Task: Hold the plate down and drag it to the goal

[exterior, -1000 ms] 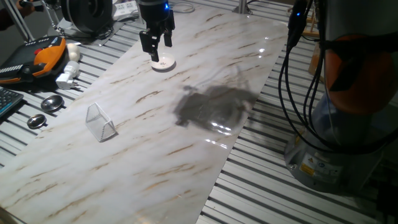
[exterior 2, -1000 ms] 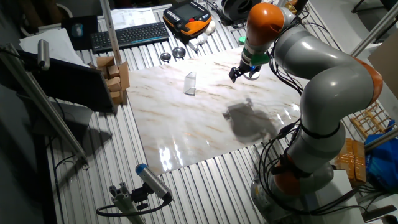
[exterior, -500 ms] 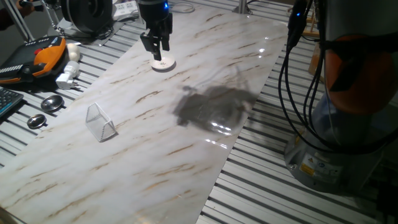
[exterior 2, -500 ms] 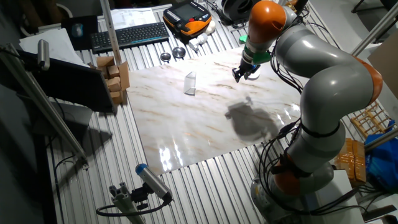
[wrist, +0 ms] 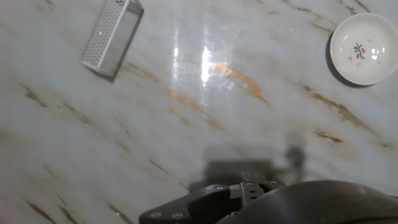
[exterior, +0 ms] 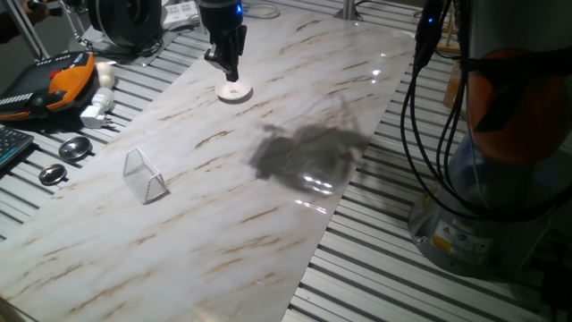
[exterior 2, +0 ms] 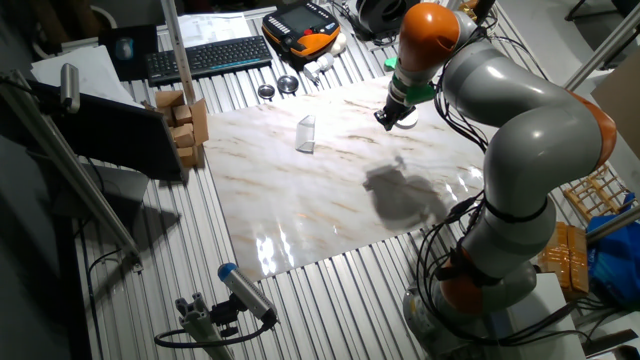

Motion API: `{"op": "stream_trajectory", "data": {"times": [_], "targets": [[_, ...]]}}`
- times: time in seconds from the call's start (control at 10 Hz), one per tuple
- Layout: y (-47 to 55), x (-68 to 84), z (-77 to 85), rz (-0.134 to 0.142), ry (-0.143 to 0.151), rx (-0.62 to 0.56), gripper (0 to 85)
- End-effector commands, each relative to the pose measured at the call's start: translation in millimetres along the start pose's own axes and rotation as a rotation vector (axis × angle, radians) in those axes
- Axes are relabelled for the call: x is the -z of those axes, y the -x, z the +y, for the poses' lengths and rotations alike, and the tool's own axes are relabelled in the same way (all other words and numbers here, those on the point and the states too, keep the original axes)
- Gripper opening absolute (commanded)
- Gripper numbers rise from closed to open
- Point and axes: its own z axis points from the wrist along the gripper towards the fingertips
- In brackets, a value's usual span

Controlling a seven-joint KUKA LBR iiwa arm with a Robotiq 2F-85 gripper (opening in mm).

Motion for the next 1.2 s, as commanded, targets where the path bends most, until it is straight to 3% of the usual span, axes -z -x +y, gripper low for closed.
{"op": "stream_trajectory", "data": {"times": [0.0,0.5,1.1], "targets": [[0.0,-0.2,0.0,-0.003,-0.003,0.0,0.0],[1.7,-4.8,-0.6,-0.013,-0.006,-0.006,0.0],[8.2,-23.1,-10.5,-0.022,-0.013,-0.016,0.0]]}}
